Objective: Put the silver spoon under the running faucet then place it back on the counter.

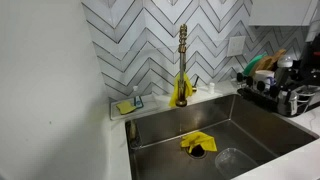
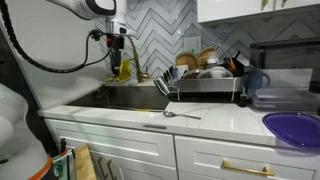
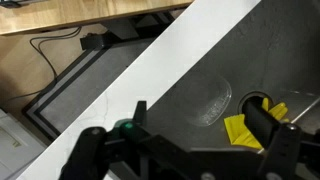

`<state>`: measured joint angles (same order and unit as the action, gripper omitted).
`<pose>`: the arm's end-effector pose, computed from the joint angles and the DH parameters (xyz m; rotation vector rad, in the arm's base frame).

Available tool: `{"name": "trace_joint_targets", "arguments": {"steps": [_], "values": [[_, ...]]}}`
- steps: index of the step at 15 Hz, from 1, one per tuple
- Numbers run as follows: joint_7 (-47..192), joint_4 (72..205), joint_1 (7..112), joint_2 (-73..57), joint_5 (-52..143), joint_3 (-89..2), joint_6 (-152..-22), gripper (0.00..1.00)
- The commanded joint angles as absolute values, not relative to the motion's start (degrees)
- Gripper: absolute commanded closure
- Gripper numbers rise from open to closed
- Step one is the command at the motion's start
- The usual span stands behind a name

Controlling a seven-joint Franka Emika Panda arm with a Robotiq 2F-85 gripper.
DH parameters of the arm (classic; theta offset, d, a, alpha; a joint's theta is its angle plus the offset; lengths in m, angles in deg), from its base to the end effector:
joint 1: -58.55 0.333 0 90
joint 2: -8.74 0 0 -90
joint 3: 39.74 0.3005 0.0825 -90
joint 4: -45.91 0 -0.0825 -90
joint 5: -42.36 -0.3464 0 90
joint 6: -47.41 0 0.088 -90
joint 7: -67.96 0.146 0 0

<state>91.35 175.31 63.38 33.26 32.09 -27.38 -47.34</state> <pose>0.3444 0.1377 0.4684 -3.0940 0.2587 0.3151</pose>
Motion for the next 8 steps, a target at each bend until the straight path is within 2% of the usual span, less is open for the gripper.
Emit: {"name": "trace_joint_targets", "arguments": {"steps": [1, 8], "values": [[91.41, 175.21, 63.54, 33.22, 32.17, -27.53, -47.24, 0.0], [93.93, 176.24, 59.41, 32.81, 34.78, -30.3, -50.55, 0.0]]}}
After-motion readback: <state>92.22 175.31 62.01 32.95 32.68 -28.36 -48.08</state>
